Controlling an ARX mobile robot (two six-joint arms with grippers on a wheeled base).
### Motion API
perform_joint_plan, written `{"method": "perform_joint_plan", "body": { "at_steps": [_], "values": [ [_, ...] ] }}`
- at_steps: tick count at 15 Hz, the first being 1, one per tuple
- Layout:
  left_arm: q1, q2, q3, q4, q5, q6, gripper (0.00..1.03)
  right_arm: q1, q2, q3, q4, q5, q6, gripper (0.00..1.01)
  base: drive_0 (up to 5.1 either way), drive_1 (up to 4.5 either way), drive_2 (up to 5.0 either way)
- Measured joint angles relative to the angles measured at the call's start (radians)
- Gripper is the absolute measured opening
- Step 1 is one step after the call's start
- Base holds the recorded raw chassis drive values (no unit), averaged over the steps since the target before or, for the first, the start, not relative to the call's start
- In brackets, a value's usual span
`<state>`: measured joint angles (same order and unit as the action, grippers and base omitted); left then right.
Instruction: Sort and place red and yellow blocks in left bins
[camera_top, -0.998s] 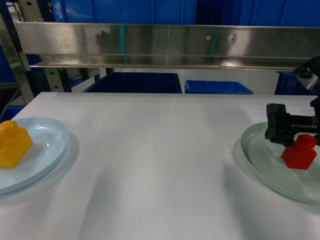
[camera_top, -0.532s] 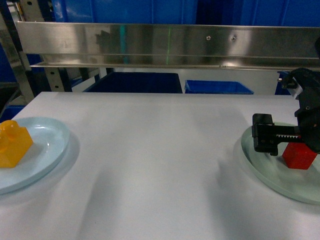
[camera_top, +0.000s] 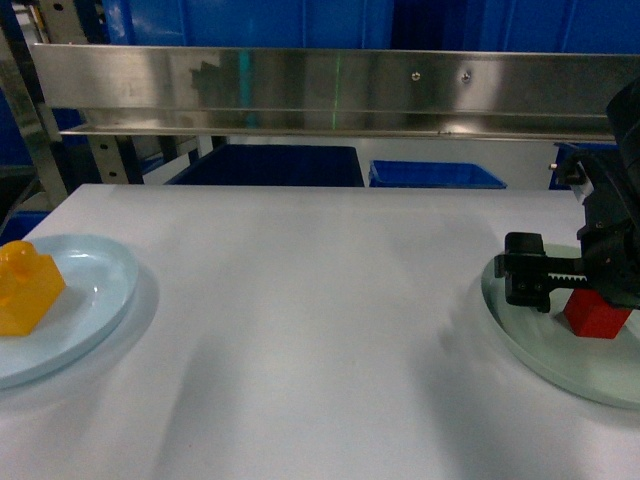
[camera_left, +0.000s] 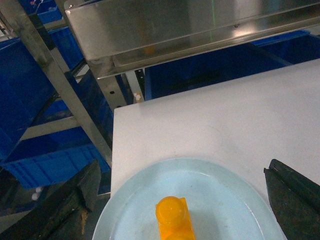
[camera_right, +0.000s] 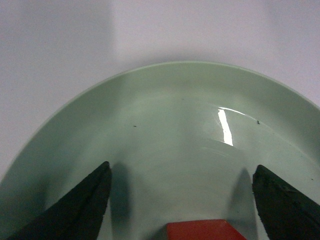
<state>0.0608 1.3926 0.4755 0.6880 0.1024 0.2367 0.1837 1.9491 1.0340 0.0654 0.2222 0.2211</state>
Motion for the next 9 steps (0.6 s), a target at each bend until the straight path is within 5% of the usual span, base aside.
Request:
{"method": "perform_joint_plan", "body": {
  "at_steps": [4,9],
  "values": [
    [0.000,0.000,0.000,0.000,0.000,0.000,0.98,0.016,-0.003,-0.007,-0.021,0.018,0.001,0.29,0.0,0.00,0.0],
    [0.000,0.000,0.000,0.000,0.000,0.000,0.98,0.016,-0.007,-0.006,-0.034,0.019,-0.010,0.28,0.0,0.00,0.0]
  ]
}}
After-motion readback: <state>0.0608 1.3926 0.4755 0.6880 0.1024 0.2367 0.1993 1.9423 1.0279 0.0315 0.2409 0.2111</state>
